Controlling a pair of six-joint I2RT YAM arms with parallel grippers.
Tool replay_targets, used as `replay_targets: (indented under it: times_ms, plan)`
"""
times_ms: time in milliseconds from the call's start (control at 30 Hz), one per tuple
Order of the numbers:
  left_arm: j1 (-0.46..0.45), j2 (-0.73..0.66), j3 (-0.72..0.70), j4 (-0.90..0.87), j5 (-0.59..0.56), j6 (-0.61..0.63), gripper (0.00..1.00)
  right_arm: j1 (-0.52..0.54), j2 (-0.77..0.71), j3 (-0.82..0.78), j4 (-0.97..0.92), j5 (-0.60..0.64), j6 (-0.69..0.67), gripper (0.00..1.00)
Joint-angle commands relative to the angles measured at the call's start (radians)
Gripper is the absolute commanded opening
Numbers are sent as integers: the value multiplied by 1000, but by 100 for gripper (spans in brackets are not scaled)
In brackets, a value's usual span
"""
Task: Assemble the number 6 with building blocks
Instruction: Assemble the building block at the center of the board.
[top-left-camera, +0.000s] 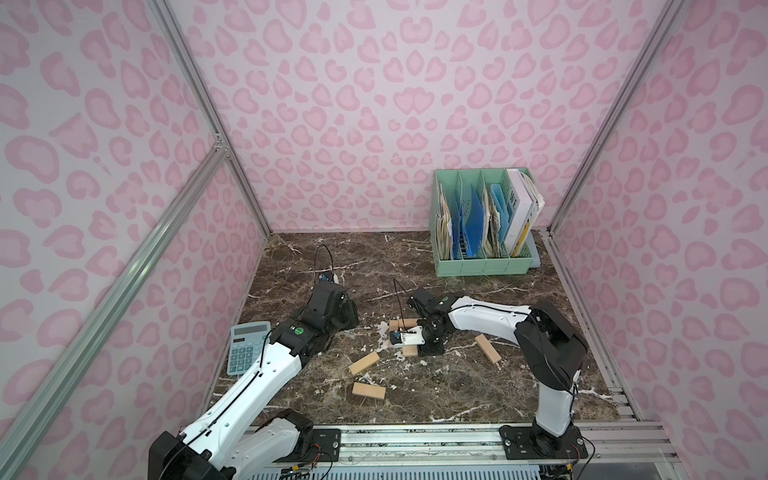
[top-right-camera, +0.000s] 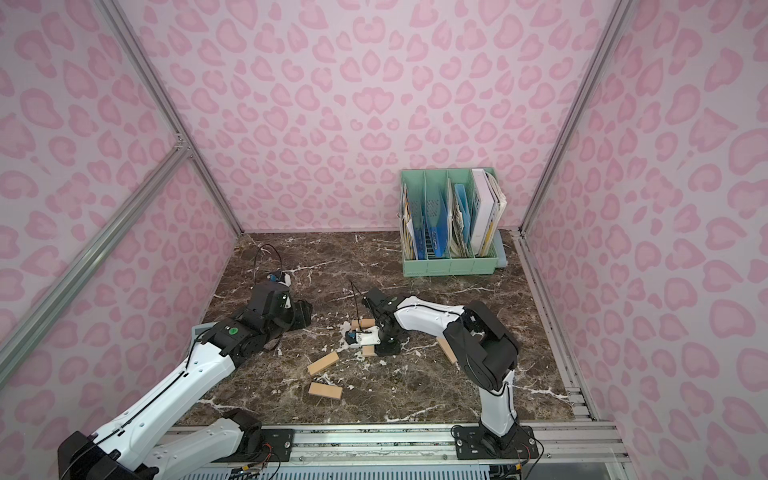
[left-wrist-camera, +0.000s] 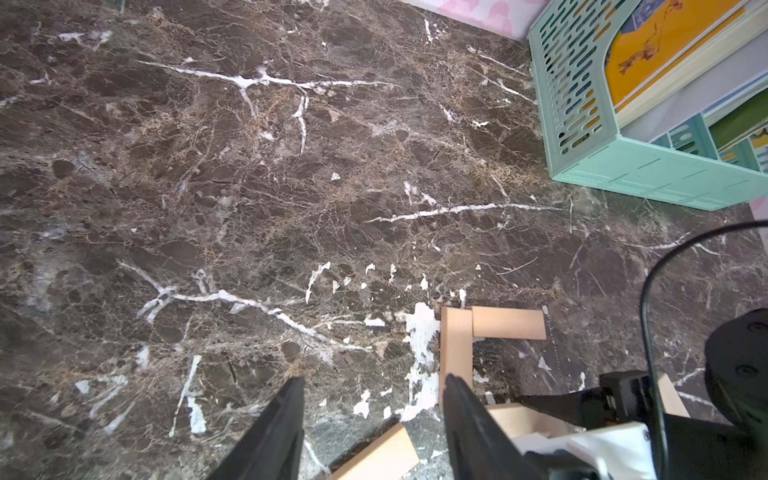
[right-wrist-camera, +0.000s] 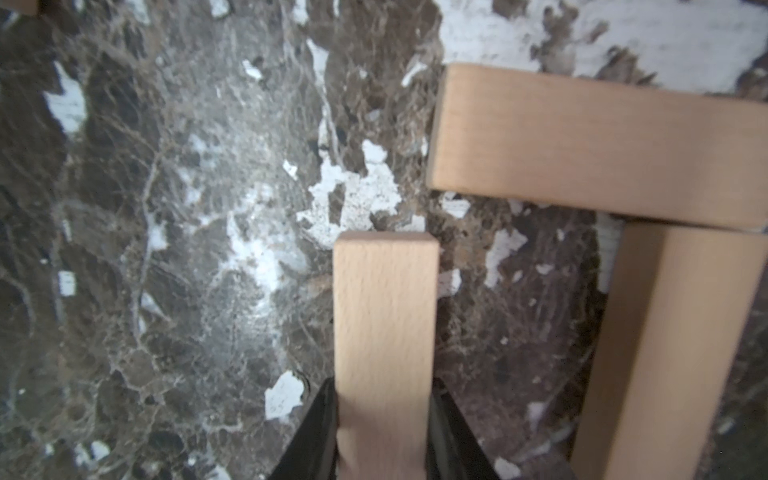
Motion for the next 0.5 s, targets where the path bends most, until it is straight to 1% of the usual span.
replay_targets:
  times_ms: [0,467]
  plan:
    - [2,-4,4,-8,0,3,57,3,3,11,-7,-13,17,32]
    - [2,-17,4,-24,2,11,57,14,10,13,0,-19,74,32]
